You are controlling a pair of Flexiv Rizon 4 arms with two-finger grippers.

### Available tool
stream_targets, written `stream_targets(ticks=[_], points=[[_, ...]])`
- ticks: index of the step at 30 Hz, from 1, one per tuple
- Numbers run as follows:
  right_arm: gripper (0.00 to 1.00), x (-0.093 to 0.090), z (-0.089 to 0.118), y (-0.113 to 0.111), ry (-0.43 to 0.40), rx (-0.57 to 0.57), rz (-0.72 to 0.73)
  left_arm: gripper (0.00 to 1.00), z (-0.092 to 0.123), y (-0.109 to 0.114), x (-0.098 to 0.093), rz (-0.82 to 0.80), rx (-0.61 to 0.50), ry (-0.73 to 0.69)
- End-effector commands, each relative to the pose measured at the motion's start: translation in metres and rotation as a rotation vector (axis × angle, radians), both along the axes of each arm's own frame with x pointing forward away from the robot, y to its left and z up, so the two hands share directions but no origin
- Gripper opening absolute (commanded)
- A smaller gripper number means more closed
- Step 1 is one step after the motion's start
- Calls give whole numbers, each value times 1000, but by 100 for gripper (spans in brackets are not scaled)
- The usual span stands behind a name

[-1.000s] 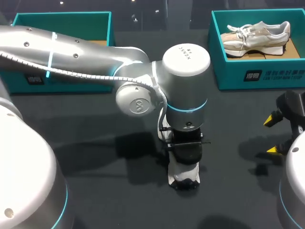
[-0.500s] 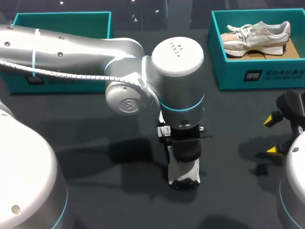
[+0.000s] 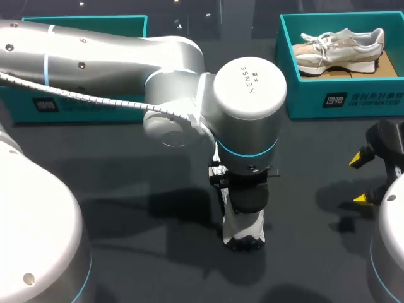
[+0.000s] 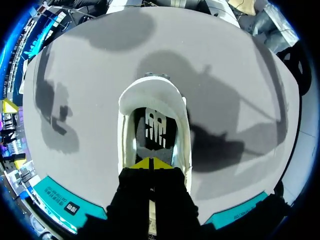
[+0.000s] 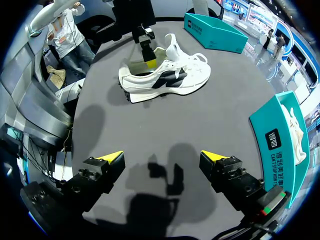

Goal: Take the shoe out of the shoebox, open the shoe tongue, remove and reinsert the insole, then place the shoe into the shoebox

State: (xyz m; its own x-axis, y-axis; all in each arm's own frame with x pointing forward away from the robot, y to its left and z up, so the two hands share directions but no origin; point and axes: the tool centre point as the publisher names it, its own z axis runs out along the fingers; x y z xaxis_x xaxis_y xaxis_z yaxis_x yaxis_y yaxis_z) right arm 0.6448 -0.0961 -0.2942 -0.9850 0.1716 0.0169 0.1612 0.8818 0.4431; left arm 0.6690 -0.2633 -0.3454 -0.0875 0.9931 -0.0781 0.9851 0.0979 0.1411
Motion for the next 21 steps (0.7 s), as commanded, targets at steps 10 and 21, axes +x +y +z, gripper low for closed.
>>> stream_targets(ticks=[10, 21], points=[[100, -2, 0, 0, -1, -3, -2, 20, -5, 2, 3, 30, 29, -11], [100, -2, 0, 0, -1, -3, -2, 35, -7, 12, 12, 63, 39, -21]])
